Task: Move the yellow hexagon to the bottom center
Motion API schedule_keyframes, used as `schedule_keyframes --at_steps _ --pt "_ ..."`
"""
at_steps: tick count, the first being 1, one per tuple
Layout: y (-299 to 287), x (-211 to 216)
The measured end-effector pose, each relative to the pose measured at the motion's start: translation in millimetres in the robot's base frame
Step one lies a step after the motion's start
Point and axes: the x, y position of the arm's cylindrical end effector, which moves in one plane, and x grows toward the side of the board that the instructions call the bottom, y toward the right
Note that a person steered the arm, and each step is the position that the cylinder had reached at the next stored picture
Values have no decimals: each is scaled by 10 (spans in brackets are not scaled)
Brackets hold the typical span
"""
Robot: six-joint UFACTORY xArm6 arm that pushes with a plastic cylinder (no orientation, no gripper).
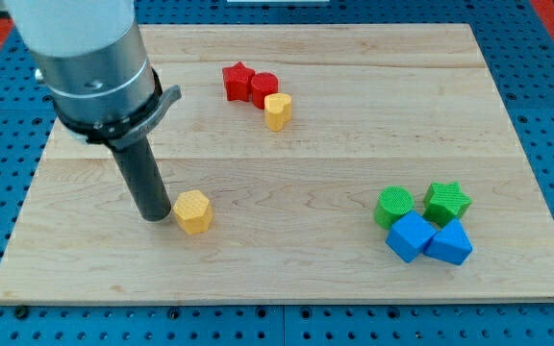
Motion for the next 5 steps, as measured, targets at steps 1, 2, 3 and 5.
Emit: schedule_keyframes --at_steps 1,2,3,5 --pt "436 19" --pt "416 -302" --pt "792 -295" --pt "877 -695"
